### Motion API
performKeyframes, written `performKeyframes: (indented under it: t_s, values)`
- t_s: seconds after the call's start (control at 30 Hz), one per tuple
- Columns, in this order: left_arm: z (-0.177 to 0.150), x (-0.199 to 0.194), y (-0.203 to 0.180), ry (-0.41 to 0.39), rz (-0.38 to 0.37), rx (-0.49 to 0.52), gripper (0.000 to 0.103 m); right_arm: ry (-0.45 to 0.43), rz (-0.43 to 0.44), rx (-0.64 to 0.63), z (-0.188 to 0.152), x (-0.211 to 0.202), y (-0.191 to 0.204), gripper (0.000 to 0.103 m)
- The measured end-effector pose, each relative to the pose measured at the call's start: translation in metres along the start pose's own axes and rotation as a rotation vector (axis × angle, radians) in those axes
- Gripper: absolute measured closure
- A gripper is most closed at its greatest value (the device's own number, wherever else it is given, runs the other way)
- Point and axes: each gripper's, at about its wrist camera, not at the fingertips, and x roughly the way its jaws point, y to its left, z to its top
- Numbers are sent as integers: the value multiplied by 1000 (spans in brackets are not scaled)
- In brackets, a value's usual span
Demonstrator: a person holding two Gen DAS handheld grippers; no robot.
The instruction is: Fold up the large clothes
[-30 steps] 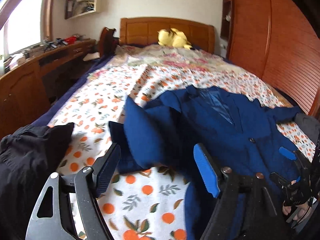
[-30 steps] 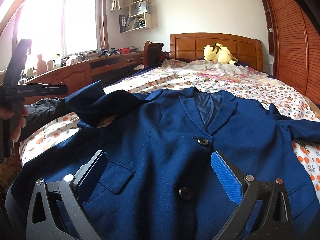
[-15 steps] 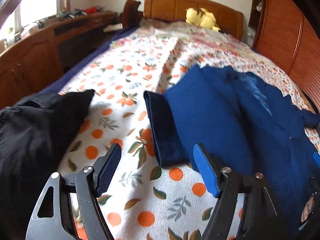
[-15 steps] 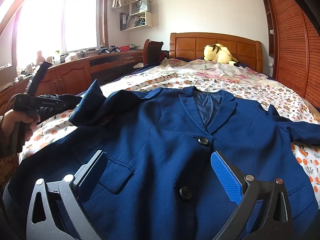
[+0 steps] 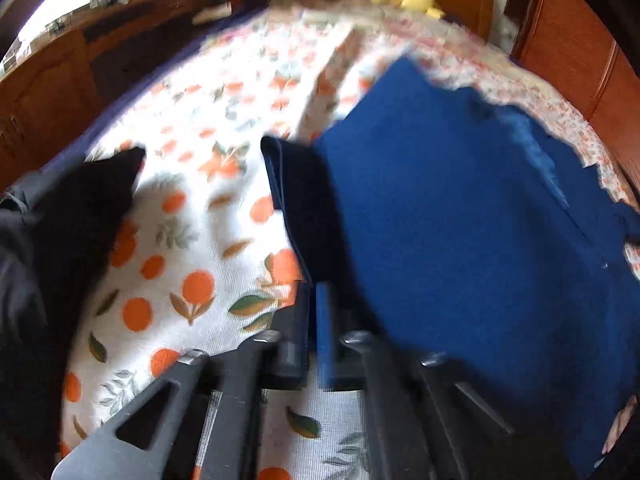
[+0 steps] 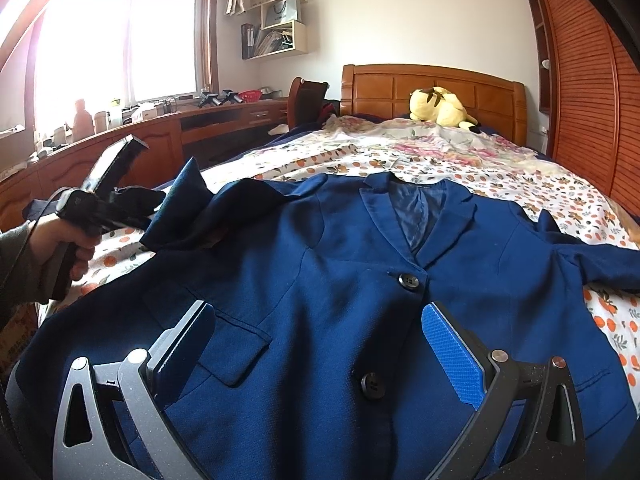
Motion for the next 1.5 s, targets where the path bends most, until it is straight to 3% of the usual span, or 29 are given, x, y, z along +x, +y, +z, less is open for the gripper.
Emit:
performKeyframes:
  t_s: [0.27, 0.5, 0.63, 0.87, 1.03, 1.13, 1.17, 1.23, 1.3, 1.33, 1.5]
  values:
    - [21, -74, -62, -142, -24, 88, 101, -2, -13, -9, -2, -4, 0, 0]
    - [43, -115, -111, -219, -70, 160, 101, -15, -18, -34, -8, -21, -3, 0]
    - [56, -132, -157, -257, -116, 238, 101, -9, -26, -15, -13, -36, -15, 0]
    - [60, -151, -228, -296, -178, 328, 101, -28, -86, 16, -15, -58, -34, 0]
    - [47, -161, -255, -301, -111, 379, 101, -34, -97, 49, -16, -61, -42, 0]
    - [38, -162, -256, -266, -137, 396, 100, -28, -97, 48, -16, -58, -39, 0]
    - [34, -162, -256, -262, -134, 407, 97, -22, -100, 41, -17, -57, -37, 0]
    - [25, -165, -256, -280, -124, 434, 69, -14, -104, 28, -17, -55, -36, 0]
    - [16, -170, -254, -309, -116, 445, 23, -12, -107, 20, -16, -55, -35, 0]
    - [12, -174, -251, -325, -112, 444, 17, -11, -108, 16, -16, -55, -35, 0]
    - [-10, -185, -230, -373, -109, 405, 16, -1, -112, 12, -15, -56, -38, 0]
